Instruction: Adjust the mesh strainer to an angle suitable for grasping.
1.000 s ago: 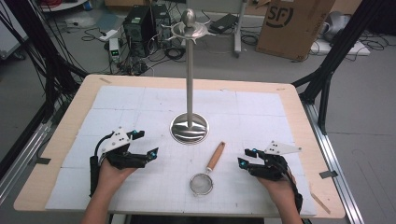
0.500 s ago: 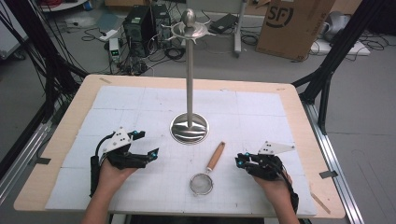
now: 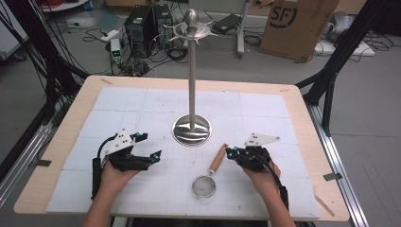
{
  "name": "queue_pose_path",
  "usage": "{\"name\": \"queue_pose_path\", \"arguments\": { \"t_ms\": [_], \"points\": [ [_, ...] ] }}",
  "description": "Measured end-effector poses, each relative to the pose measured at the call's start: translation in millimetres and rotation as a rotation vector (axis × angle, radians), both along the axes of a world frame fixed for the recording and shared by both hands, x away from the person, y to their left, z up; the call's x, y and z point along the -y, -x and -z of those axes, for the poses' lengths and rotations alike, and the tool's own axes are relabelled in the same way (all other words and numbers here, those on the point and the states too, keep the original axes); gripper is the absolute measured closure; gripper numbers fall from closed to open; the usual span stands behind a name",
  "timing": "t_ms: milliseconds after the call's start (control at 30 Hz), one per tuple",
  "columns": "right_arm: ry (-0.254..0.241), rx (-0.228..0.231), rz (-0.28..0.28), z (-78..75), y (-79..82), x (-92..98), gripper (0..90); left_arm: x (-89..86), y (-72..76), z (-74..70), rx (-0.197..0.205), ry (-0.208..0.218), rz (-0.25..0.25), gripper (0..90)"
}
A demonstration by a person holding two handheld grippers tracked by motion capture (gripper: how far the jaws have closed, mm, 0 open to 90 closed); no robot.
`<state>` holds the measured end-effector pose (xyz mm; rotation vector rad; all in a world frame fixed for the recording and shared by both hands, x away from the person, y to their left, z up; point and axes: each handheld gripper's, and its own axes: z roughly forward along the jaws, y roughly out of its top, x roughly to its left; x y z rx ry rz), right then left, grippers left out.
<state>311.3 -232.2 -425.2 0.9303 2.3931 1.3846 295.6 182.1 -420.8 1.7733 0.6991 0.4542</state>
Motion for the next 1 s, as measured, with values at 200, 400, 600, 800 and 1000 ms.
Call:
{"name": "queue_pose_path", "arguments": {
  "t_ms": [200, 400, 600, 800, 1000],
  "points": [
    [0.071, -0.012, -0.017, 3.9, -16.2, -23.9, 89.4, 0.4, -0.1, 0.3, -0.001, 0.005, 0.001, 16.3],
    [0.119, -0.038, -0.004, 11.6, -27.1, -30.7, 89.4, 2.1, -0.1, 0.9, -0.004, 0.001, 0.010, 16.3],
    [0.143, -0.059, 0.002, 11.7, -24.1, -27.7, 89.4, 3.6, 0.5, 0.9, -0.005, 0.001, 0.017, 16.4],
    [0.133, -0.080, 0.015, 11.4, -19.3, -13.3, 89.4, 3.4, 0.5, 0.9, -0.006, 0.001, 0.016, 16.4],
    [0.119, -0.096, 0.033, 11.5, -4.7, 5.5, 89.4, 4.2, 0.7, 1.0, -0.008, 0.005, 0.019, 16.5]
  ]
}}
